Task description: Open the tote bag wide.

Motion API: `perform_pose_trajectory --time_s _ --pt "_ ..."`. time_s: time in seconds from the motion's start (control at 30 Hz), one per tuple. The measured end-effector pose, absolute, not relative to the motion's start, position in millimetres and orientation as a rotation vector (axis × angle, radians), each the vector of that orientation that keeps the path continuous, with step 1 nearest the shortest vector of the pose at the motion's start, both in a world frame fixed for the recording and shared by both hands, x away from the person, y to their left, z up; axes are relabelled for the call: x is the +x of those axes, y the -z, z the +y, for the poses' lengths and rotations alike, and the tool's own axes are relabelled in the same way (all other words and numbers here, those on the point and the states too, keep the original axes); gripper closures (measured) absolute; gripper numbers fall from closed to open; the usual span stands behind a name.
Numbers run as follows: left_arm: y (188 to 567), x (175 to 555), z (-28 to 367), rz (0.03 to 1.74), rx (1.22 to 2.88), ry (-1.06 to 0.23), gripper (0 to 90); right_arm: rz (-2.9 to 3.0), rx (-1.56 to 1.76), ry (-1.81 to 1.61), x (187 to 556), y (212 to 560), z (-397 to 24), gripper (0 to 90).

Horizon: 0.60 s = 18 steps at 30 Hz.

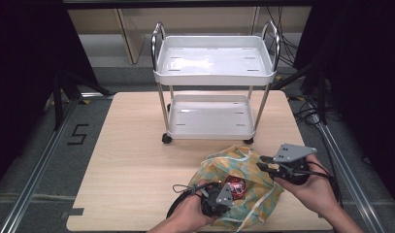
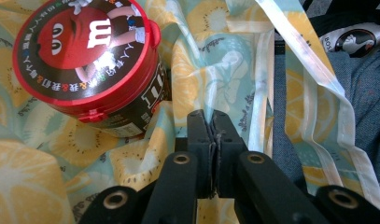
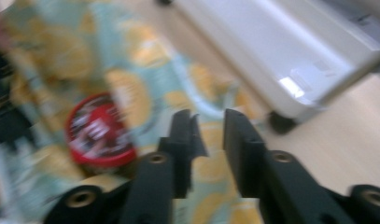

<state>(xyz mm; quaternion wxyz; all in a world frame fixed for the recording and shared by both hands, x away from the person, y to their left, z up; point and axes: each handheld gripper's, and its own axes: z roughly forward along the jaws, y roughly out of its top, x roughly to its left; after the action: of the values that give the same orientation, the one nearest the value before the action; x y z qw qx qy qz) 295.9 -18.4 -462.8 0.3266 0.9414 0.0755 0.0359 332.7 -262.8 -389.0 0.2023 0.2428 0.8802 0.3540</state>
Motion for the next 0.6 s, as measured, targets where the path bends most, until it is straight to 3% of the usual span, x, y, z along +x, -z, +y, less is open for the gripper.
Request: perform_pose_trajectory --time_s 0.07,0.1,0.13,0.2,0.27,0.33,0.37,0.43,0.5,0.6 --pt "462.5 295.8 -18.5 0.197 2.466 -0.096 87.5 2.536 0.657 -0.968 329.5 397.1 -255.6 75.3" --pt "462.5 295.6 -18.4 0.197 2.465 -0.097 87.4 2.584 0.614 -0.912 329.7 407.5 -249.2 62.8" --pt "462.4 295.4 -18.2 0.197 2.465 -0.098 87.4 2.584 0.614 -0.912 329.7 407.5 -249.2 62.8" --pt "462.7 294.9 -18.1 0.197 2.464 -0.099 87.4 2.613 0.581 -0.871 332.4 414.9 -246.5 49.8" --pt "462.6 294.9 -18.1 0.191 2.464 -0.106 87.4 2.653 0.590 -0.823 336.8 421.3 -246.4 48.5" --pt "462.8 295.0 -18.6 0.191 2.463 -0.107 87.5 2.696 0.618 -0.804 339.0 424.8 -245.9 51.5" --pt "463.0 294.6 -19.0 0.195 2.463 -0.102 87.7 2.702 0.591 -0.804 341.9 428.3 -245.8 57.1" --pt "463.2 294.1 -19.6 0.191 2.468 -0.100 88.1 2.724 0.599 -0.790 348.2 435.2 -244.2 76.3" --pt "464.1 292.1 -19.7 0.192 2.470 -0.098 88.8 2.698 0.628 -0.789 355.2 440.0 -244.3 87.0" --pt "466.0 289.0 -19.6 0.174 2.500 -0.079 89.4 2.663 0.785 -0.805 368.1 443.7 -245.8 90.0"
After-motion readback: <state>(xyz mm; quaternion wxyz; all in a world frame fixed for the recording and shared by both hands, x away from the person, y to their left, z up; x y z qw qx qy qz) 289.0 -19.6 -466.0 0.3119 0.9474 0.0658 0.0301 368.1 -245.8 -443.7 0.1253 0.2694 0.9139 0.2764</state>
